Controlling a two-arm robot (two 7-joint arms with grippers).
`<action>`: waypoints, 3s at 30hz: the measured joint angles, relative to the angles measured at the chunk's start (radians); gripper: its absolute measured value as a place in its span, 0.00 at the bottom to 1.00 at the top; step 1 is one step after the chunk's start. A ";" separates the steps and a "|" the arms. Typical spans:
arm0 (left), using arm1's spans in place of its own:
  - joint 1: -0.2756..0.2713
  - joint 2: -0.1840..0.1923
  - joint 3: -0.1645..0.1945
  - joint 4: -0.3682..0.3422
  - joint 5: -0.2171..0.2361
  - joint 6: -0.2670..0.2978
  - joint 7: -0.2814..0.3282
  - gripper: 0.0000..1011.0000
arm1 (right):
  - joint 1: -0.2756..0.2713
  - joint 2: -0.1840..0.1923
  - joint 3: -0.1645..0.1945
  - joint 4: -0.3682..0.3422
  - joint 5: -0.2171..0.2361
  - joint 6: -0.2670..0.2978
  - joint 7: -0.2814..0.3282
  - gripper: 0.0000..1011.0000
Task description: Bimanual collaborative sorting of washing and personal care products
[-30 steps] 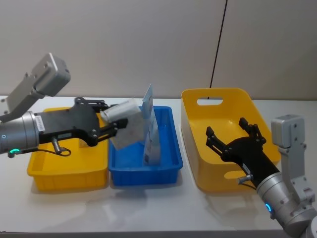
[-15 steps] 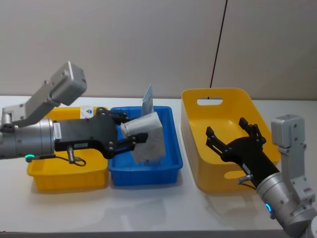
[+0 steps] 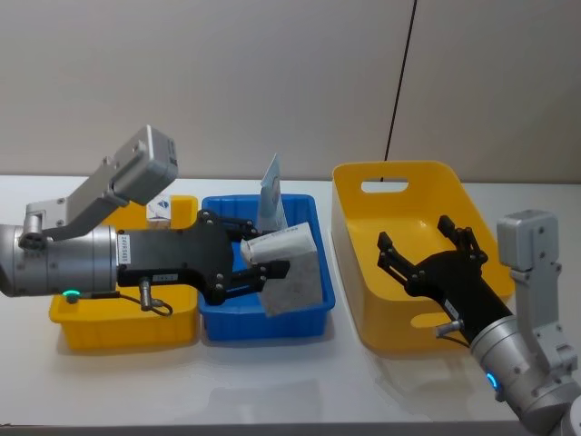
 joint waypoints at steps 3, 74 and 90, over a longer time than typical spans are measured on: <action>-0.003 -0.002 0.005 0.003 -0.001 -0.003 -0.005 0.36 | 0.000 0.000 0.000 0.000 0.000 0.000 0.000 0.99; -0.013 -0.009 0.023 0.015 -0.006 -0.012 -0.021 0.36 | 0.048 0.196 0.017 0.029 0.170 -0.088 0.446 0.99; -0.013 -0.009 0.023 0.015 -0.006 -0.012 -0.021 0.36 | 0.120 0.311 -0.030 0.073 0.215 -0.135 0.700 0.99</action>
